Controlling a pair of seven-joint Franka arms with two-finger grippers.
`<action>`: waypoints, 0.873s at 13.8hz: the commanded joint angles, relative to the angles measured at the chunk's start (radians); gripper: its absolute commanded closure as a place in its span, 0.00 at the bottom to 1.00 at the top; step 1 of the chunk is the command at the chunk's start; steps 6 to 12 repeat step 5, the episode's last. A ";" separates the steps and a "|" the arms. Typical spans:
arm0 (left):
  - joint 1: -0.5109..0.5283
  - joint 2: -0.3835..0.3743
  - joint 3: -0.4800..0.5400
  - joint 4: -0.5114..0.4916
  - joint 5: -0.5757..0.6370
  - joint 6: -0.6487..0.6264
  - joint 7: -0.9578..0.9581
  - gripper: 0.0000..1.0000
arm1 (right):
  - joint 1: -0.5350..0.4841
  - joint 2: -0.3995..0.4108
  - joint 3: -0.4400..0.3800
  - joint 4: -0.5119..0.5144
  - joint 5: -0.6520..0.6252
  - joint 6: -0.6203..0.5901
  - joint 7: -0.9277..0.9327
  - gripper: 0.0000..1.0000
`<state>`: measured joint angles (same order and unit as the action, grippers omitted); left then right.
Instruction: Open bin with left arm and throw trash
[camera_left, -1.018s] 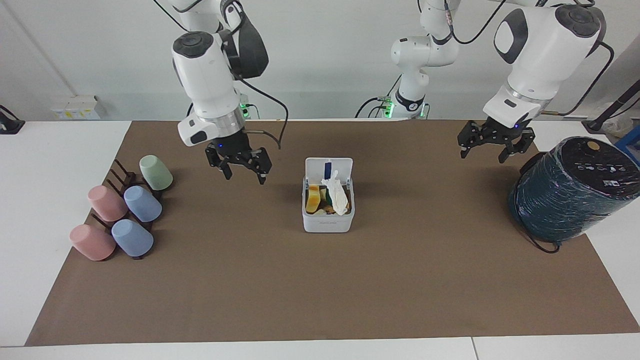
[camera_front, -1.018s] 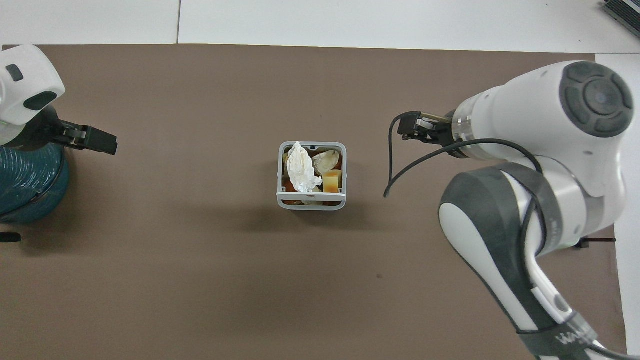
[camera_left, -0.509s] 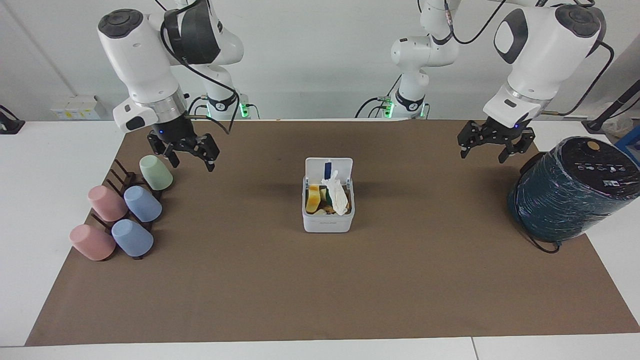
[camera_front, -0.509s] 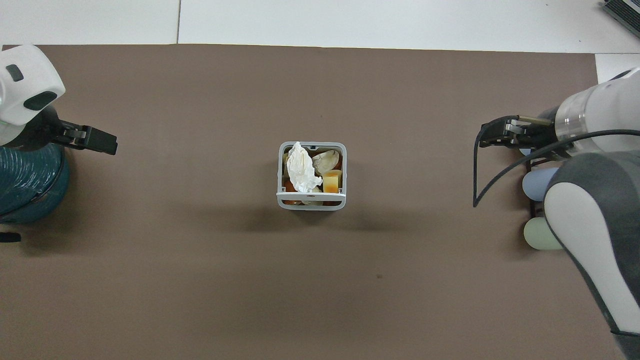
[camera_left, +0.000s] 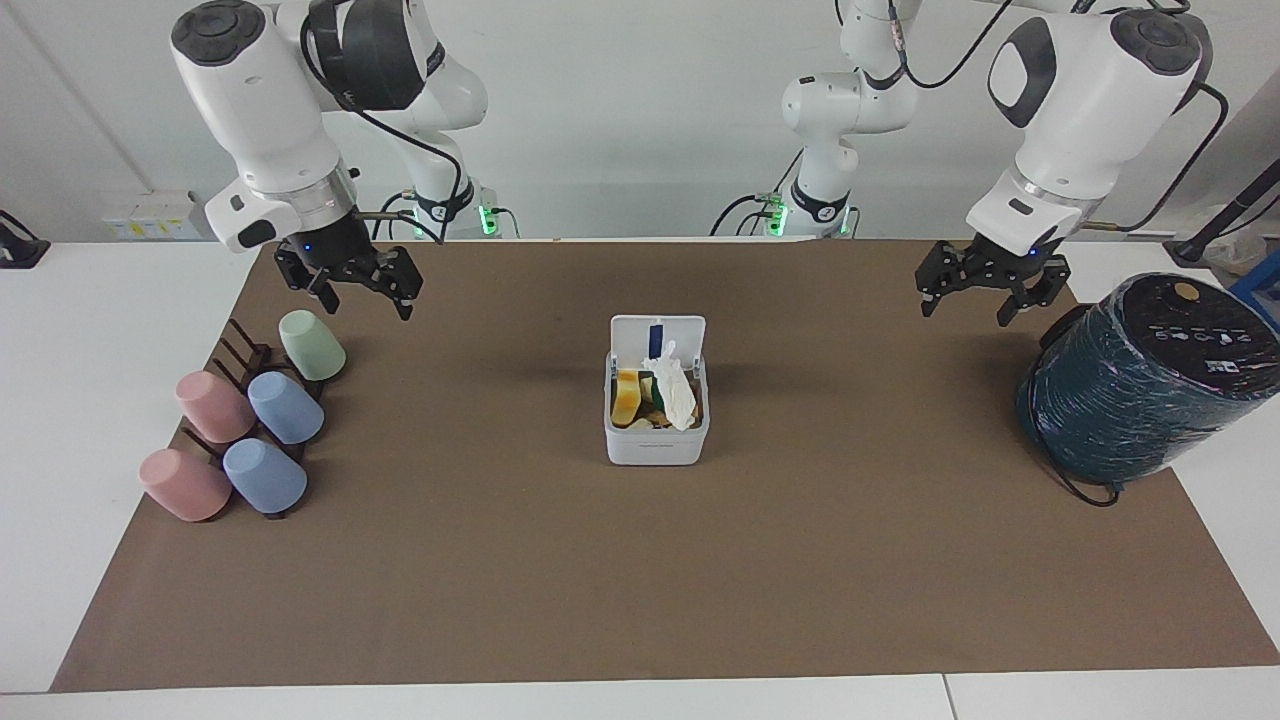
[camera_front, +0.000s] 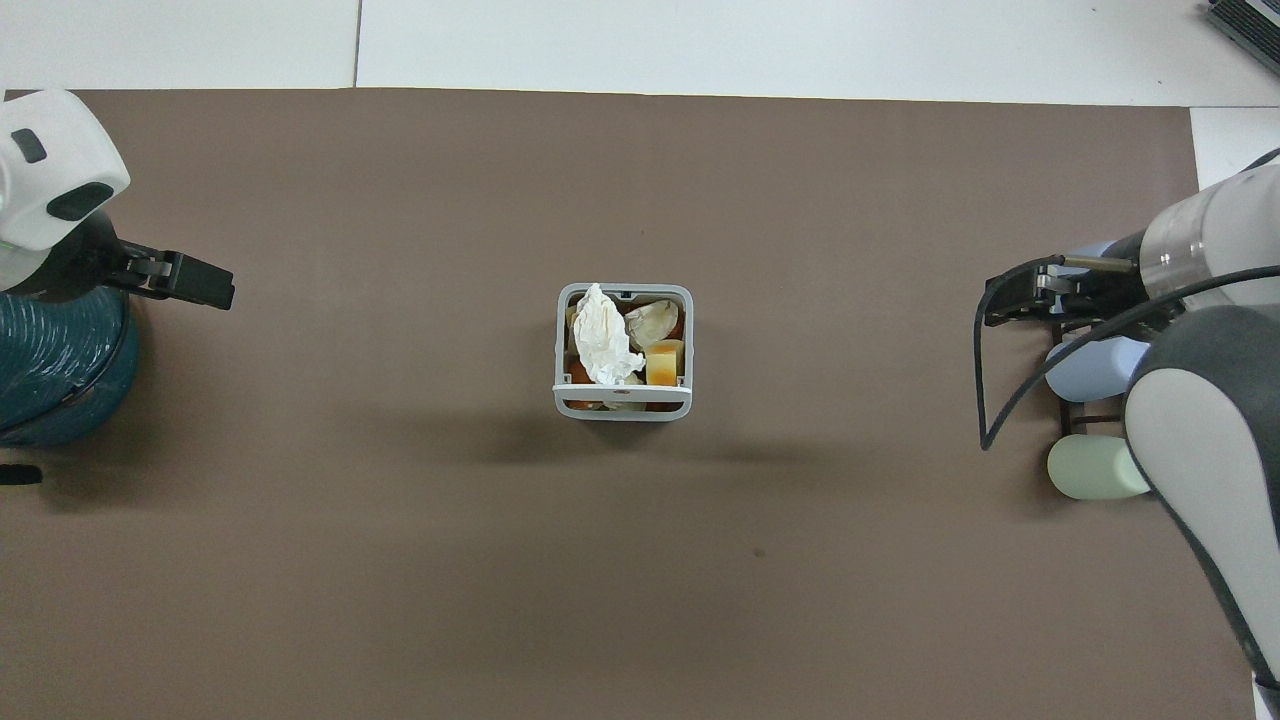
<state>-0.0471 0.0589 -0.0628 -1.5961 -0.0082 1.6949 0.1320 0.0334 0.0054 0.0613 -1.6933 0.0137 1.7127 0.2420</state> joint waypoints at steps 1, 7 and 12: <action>0.003 -0.030 0.001 -0.038 -0.007 0.020 -0.009 0.00 | -0.013 -0.019 0.014 -0.013 0.000 -0.021 -0.027 0.00; 0.003 -0.030 0.001 -0.038 -0.007 0.023 -0.011 0.00 | -0.017 -0.025 0.012 -0.025 0.000 -0.024 -0.039 0.00; 0.003 -0.030 0.001 -0.038 -0.007 0.023 -0.011 0.00 | -0.017 -0.025 0.012 -0.025 0.000 -0.024 -0.039 0.00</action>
